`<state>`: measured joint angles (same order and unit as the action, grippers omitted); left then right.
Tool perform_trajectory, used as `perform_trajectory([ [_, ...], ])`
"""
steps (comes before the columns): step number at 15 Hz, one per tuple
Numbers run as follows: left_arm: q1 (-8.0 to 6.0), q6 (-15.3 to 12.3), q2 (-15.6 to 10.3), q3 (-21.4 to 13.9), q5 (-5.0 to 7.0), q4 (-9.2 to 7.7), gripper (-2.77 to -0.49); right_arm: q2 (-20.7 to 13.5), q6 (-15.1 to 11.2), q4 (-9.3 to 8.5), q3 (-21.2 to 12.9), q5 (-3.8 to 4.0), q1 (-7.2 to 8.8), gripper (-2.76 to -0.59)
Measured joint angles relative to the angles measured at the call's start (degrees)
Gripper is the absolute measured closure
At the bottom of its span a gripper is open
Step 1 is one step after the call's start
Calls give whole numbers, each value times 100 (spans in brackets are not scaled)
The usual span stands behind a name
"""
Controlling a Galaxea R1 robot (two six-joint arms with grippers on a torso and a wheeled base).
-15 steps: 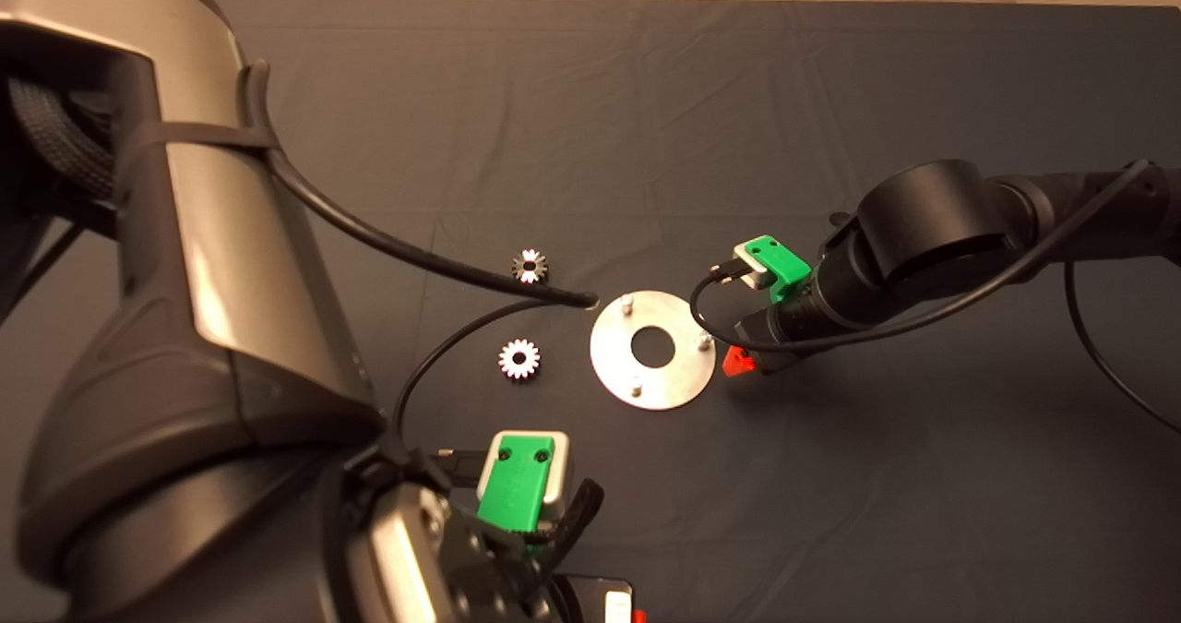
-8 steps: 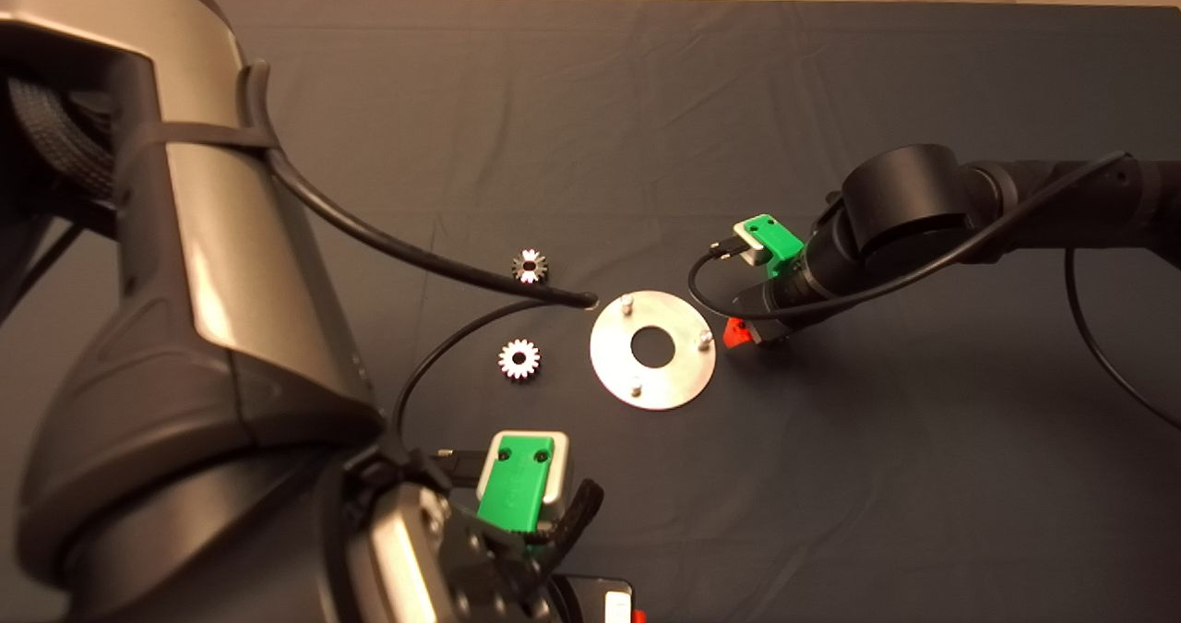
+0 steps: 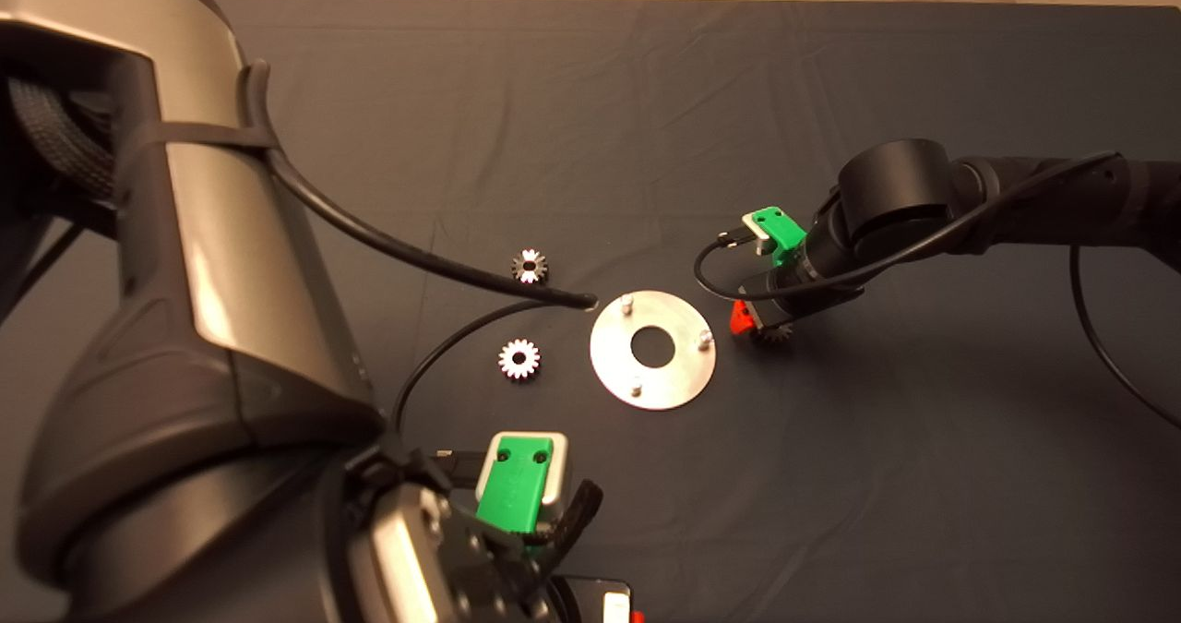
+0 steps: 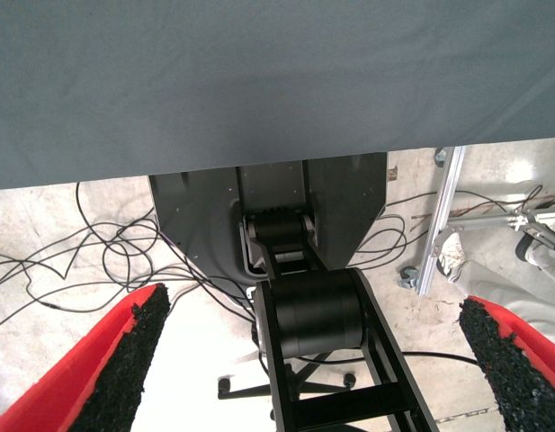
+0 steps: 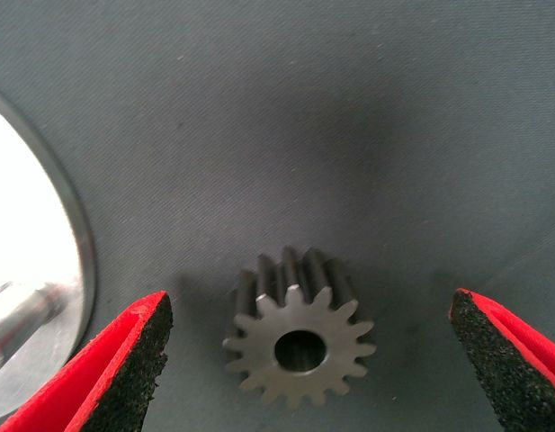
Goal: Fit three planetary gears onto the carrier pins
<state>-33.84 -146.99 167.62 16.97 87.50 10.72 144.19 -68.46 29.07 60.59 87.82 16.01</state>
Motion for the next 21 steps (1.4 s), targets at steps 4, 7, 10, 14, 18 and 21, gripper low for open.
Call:
perform_trajectory([
  [4,0,0,-1,-2,1,-11,-234,-34,-66,27,60,-11,-112,-231],
  [7,0,0,0,-16,1,-20,-234,-130,-202,29,71,-11,-110,-231],
  [10,0,-2,0,-20,0,-22,-234,-135,-352,30,73,-11,-110,-231],
  [14,0,-1,2,-22,0,-21,-234,-134,-468,22,73,-12,-107,-231],
  [18,0,-2,2,-22,0,-22,-234,-130,-516,5,71,-11,-107,-231],
  [21,0,-1,0,-22,0,-22,-234,-119,-555,-13,71,-11,-107,-230],
])
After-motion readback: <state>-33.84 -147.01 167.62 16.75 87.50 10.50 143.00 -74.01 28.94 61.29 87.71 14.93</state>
